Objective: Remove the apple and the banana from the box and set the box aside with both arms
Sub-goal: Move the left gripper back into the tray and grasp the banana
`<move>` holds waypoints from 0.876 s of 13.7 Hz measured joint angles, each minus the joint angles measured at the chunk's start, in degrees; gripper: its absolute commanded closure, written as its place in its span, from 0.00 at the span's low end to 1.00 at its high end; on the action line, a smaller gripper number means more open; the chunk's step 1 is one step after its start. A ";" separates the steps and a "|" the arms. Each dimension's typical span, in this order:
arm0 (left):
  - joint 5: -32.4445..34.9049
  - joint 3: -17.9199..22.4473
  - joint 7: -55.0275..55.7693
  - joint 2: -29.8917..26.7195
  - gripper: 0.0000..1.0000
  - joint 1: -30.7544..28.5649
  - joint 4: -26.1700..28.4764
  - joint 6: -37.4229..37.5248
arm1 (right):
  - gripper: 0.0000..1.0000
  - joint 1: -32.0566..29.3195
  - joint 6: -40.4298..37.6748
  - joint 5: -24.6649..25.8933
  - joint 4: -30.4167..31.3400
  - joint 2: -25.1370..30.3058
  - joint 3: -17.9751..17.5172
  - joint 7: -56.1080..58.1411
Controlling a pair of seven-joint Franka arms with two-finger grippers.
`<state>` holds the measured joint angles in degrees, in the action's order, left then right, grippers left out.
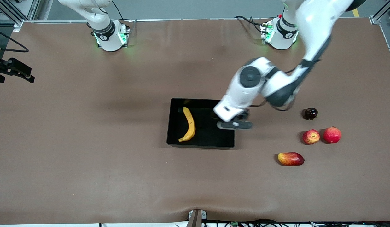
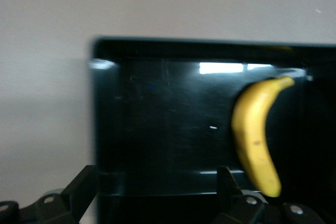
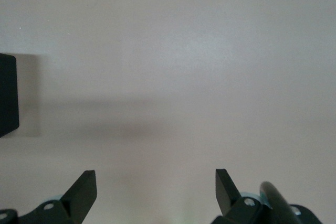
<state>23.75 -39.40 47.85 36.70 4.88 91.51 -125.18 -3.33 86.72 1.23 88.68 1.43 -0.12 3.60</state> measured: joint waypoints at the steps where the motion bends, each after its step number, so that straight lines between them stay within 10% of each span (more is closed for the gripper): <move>1: 0.00 3.11 0.61 2.05 0.00 4.50 -2.70 -0.12 | 0.00 0.00 0.48 0.00 0.00 -0.27 0.01 0.00; 6: 0.00 20.39 6.88 11.27 0.00 25.66 -13.03 -3.64 | 0.00 -0.04 1.28 0.04 0.00 -2.78 0.10 0.00; 12: 0.00 21.97 9.93 18.21 0.00 27.97 -14.57 -11.73 | 0.00 -1.27 2.67 0.18 -0.01 -5.93 0.53 0.04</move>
<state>23.75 -17.43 57.78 54.91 32.85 76.94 -136.92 -4.60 89.40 1.41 88.67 -4.50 0.40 3.63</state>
